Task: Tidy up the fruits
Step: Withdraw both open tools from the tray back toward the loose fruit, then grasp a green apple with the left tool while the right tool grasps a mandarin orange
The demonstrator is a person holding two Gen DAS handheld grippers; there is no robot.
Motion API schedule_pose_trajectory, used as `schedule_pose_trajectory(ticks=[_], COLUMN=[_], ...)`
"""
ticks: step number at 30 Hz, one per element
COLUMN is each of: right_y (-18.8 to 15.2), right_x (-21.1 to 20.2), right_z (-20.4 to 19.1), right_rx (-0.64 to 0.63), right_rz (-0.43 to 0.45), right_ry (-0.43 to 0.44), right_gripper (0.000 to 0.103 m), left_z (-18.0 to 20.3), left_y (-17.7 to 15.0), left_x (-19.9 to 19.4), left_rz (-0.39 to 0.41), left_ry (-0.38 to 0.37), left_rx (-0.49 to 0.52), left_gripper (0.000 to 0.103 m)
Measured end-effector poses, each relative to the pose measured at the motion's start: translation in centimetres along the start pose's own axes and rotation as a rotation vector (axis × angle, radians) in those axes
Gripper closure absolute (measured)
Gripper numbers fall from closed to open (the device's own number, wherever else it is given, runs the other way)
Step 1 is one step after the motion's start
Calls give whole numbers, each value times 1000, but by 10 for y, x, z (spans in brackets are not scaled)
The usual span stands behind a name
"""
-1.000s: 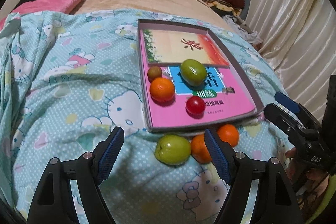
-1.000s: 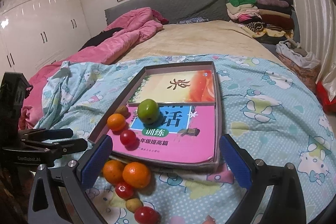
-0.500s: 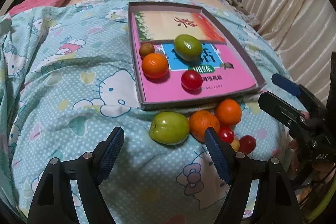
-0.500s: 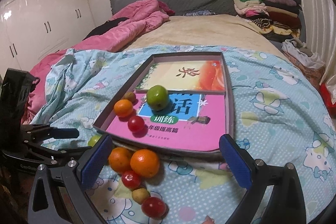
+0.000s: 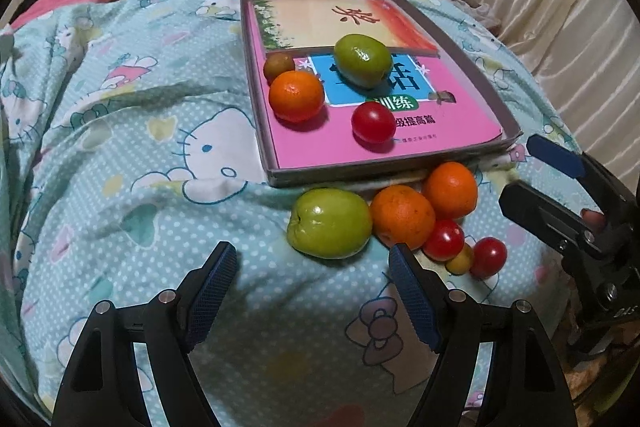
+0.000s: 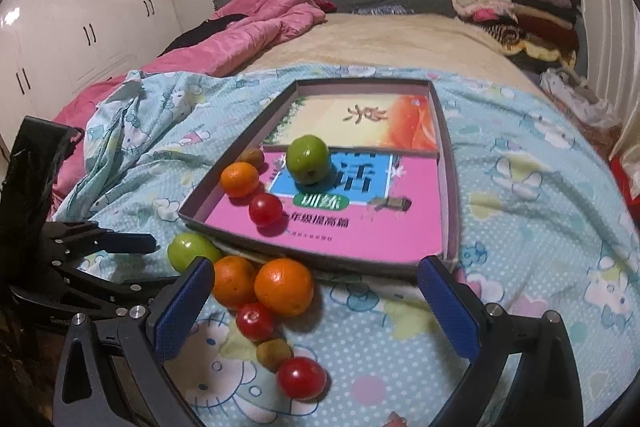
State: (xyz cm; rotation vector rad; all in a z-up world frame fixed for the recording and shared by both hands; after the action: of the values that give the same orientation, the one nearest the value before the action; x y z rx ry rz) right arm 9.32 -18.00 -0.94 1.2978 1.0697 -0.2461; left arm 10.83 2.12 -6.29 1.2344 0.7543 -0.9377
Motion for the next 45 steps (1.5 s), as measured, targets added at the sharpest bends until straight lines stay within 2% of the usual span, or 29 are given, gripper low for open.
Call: schedule_pose_trajectory(ticks=[13,24,30,37,45], right_y=[-10,-12,-13,-13,-14], right_x=[14,19,24,30,35], right_z=[11,12,14,7,10], right_rx=[55,85,109,91,137], right_rz=[-91,-111,-129,-146,-160], right_ry=[-14,20,46,74,123], right_gripper=[2,11,23,42,48], left_z=[-1,-2,0,2,4], left_y=[1,5,6,8,11], left_x=[5,11,14,16,20], left_rz=[-4,12,14,16,22], left_ry=[-10,6,10,13,24], left_rx=[-3,8,16,27,36], left_gripper=[23,33,33,34,35])
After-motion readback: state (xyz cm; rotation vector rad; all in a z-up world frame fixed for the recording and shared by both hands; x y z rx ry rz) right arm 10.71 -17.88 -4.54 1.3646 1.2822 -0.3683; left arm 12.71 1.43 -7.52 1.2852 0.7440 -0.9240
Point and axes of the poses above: each gripper's, at about its wrist camera, not at the fingertips, and x roughly the way its jaws point, z to its right, y to its top, the point moved 2 cm from there along x, roughly the way its jaws point, and after that the axes turned 3 degrees about -y, right-handed, at the moved point
